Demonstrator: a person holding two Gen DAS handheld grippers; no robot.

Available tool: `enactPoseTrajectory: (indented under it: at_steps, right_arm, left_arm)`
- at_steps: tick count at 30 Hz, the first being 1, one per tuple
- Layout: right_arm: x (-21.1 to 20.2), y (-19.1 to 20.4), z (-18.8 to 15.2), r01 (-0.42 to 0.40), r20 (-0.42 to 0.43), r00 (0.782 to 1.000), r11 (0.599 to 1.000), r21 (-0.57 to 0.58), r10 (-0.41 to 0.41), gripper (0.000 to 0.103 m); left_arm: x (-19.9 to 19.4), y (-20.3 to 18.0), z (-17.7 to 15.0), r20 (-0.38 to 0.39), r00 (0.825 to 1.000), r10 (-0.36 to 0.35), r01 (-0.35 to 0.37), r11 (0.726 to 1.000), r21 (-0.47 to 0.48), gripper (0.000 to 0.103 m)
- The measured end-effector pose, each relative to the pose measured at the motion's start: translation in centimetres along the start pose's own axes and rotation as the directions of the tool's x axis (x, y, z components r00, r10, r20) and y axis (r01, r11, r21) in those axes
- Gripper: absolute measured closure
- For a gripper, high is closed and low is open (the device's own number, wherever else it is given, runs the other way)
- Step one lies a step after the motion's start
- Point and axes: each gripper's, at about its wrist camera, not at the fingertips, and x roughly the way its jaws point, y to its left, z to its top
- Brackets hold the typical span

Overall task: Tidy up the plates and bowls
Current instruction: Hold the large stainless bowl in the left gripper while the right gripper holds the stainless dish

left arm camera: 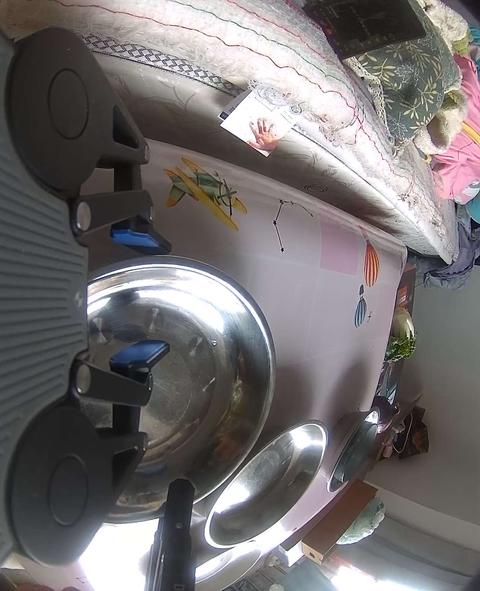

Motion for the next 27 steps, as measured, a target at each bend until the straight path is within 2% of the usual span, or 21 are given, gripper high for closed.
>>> enactPoseTrajectory:
  at_steps: [27]
  right_arm:
    - [-0.03,-0.09,0.14,-0.007,0.003,1.000,1.000,-0.002,0.007,0.083]
  left_arm:
    - [0.28,0.01,0.26,-0.003,1.000,-0.003,0.003,1.000,0.004,0.052]
